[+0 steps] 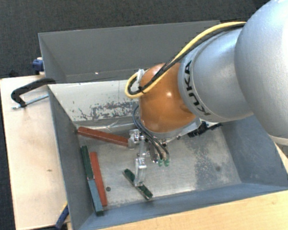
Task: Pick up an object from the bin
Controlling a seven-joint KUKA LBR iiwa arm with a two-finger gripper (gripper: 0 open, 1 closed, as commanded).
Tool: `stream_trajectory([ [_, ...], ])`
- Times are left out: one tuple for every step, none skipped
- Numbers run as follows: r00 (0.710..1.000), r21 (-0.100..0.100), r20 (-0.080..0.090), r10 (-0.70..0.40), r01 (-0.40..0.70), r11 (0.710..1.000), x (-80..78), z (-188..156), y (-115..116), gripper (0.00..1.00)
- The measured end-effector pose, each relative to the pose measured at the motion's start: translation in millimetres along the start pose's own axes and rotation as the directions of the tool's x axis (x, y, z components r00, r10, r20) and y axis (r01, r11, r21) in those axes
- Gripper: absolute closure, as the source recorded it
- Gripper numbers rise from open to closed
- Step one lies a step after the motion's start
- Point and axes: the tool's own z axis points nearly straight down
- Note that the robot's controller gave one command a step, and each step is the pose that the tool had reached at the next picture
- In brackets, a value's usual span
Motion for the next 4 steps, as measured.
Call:
stream_trajectory([
  [0.998, 0.000, 0.002, 0.066, -0.066, 0.998, -1.9, -1, -38, 0.00],
  [0.998, 0.001, 0.004, -0.067, 0.067, 0.998, 15.1, 6, -39, 0.00],
  [0.992, -0.002, 0.004, 0.122, -0.122, 0.992, 30.6, 21, 14, 1.00],
  [0.992, -0.002, 0.004, 0.123, -0.123, 0.992, 30.6, 21, 14, 1.00],
])
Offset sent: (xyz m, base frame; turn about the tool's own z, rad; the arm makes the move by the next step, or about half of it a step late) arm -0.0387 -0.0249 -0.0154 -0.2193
